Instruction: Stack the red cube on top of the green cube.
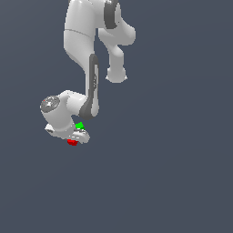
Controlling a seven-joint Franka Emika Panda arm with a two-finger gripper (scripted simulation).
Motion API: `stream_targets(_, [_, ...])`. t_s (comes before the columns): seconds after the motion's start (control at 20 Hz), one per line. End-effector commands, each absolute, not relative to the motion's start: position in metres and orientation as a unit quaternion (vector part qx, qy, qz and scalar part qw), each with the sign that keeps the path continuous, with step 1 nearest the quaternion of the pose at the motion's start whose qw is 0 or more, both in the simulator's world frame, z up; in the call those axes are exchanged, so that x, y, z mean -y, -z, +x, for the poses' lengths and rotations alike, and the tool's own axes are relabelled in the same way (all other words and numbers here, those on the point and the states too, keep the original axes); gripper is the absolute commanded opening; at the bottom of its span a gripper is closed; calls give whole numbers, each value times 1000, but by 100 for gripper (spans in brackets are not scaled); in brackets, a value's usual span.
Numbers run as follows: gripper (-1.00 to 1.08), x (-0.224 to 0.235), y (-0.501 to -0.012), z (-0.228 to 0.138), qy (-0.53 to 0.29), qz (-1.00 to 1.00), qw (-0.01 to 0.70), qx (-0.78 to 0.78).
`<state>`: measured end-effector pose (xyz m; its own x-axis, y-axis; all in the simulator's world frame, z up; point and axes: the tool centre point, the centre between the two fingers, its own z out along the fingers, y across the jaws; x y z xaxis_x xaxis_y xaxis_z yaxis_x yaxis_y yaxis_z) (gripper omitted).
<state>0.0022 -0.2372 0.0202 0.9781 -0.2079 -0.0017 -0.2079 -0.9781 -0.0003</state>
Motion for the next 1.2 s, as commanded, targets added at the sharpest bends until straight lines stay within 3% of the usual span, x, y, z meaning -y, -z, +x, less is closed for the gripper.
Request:
stream_targets(0.0, [-100,238,-20,3,0,-995,0,-105])
stream_targets(0.7, [-100,237,-25,3,0,-995,0,-104])
stream_targets(1.15, [-100,237,-74,2,0,-995,0,-105])
